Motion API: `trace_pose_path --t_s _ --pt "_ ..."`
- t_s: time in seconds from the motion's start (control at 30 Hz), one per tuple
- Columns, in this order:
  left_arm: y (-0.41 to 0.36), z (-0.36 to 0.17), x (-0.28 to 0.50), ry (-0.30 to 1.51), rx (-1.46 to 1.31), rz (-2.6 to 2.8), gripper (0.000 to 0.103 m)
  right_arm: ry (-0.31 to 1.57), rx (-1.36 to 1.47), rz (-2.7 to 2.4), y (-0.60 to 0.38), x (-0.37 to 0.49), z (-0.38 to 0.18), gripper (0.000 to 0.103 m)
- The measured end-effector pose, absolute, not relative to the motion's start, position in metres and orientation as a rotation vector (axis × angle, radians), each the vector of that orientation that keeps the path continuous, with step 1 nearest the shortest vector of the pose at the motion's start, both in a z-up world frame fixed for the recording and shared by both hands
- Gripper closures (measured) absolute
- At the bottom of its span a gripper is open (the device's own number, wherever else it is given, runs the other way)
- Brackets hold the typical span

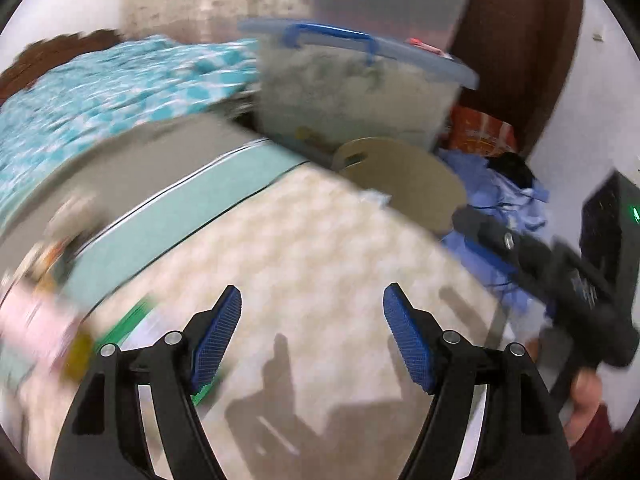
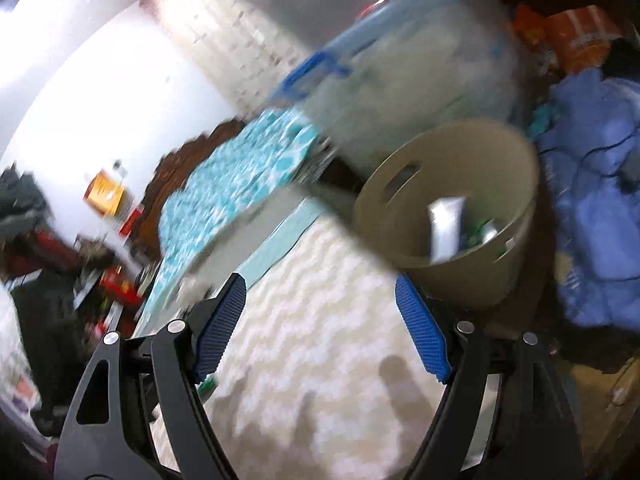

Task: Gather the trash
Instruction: 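Bring both open tools back over the bed, then move left tool toward the white wipes packet and right tool toward the brown box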

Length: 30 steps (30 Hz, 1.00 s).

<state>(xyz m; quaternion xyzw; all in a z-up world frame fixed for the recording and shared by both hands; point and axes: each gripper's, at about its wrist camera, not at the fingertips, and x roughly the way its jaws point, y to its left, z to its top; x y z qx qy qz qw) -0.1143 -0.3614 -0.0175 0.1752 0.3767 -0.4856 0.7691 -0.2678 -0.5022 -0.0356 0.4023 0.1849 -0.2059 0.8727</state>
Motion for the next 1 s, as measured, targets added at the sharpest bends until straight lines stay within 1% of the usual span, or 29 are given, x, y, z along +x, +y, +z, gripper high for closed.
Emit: trace_pose_path --t_s 0.1,0.2,0.33,0.43,0.57,0.83,1.0 --pt "-0.296 -0.017 -0.107 0.777 0.356 -0.902 0.033 0.437 0.8 -0.36 -0.476 -0.238 -0.034 0.025" --pt "-0.232 -0.016 -0.093 0.765 0.265 -0.744 0.024 0.463 0.745 -0.326 -0.455 -0.208 -0.029 0.025" --pt "-0.171 -0.016 -0.073 0.757 0.202 -0.565 0.024 0.488 0.763 -0.275 -0.433 -0.171 -0.028 0.025" --pt "-0.13 -0.021 -0.057 0.741 0.161 -0.442 0.024 0.525 0.713 -0.303 -0.413 -0.154 -0.036 0.025" --pt "-0.103 -0.027 -0.045 0.73 0.135 -0.357 0.024 0.518 0.622 -0.302 -0.4 -0.153 -0.03 0.025" --pt "-0.088 -0.029 -0.044 0.715 0.124 -0.334 0.024 0.564 0.615 -0.296 -0.4 -0.146 -0.034 0.024" --pt "-0.085 -0.03 -0.042 0.721 0.107 -0.328 0.024 0.552 0.631 -0.281 -0.401 -0.148 -0.035 0.024"
